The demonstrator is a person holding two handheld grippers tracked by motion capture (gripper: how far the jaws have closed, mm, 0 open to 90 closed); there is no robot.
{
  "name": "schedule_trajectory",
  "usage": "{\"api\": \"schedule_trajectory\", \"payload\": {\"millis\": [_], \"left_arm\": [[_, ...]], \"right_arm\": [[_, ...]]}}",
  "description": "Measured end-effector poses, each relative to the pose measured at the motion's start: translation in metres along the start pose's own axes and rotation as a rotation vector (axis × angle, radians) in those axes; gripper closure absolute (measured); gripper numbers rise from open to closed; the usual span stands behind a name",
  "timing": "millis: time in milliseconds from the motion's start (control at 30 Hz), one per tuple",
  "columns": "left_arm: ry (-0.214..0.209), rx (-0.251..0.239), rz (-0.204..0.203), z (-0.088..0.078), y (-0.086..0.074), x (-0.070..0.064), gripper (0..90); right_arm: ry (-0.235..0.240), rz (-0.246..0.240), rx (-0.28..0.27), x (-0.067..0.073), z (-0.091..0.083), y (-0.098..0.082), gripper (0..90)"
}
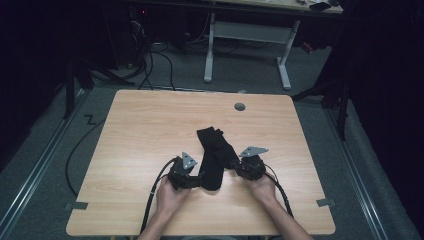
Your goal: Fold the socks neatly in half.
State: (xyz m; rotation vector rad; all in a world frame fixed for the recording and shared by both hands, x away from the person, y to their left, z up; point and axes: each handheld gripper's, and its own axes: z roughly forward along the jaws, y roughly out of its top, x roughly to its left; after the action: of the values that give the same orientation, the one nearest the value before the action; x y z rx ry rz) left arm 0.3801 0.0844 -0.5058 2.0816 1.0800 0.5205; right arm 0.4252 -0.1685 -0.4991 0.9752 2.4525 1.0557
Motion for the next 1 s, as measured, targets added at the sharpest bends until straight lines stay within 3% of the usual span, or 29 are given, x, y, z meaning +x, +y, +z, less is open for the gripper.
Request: {"api": "schedule_trajectory", "payload": {"millis": [100,133,233,367,600,767,933,967,1000], "left_arm": [[0.006,0.005,-0.002,0.005,0.005,0.001,32.6],[-0.003,0.001,-0.024,0.009,0.007,0.004,32.2],[0.004,-0.017,-0.033,0.011,0.006,0.005,31.6],[0.009,-0.016,-0.032,0.012,0.007,0.005,31.5],[0.009,-0.016,-0.031,0.012,0.007,0.005,31.3],[0.01,-0.015,-0.031,0.012,0.007,0.005,30.9],[0.01,-0.014,-0.032,0.012,0.007,0.005,30.8],[0.009,-0.014,-0.032,0.012,0.007,0.004,30.8],[0.007,-0.014,-0.03,0.012,0.007,0.005,30.8]], "right_arm": [[-0.013,0.0,0.002,-0.003,0.005,0.006,82.1],[-0.017,0.013,0.004,-0.007,0.01,0.011,83.9],[-0.004,0.036,-0.007,-0.01,0.011,0.012,84.7],[0.012,0.04,-0.03,-0.007,0.002,0.014,85.7],[0.038,-0.034,-0.119,0.017,-0.032,0.032,85.7],[0.051,-0.071,-0.141,0.032,-0.04,0.04,85.5],[0.087,-0.097,-0.127,0.05,-0.039,0.04,85.3],[0.095,-0.101,-0.116,0.053,-0.036,0.039,85.2],[0.103,-0.121,-0.07,0.059,-0.025,0.033,84.6]]}}
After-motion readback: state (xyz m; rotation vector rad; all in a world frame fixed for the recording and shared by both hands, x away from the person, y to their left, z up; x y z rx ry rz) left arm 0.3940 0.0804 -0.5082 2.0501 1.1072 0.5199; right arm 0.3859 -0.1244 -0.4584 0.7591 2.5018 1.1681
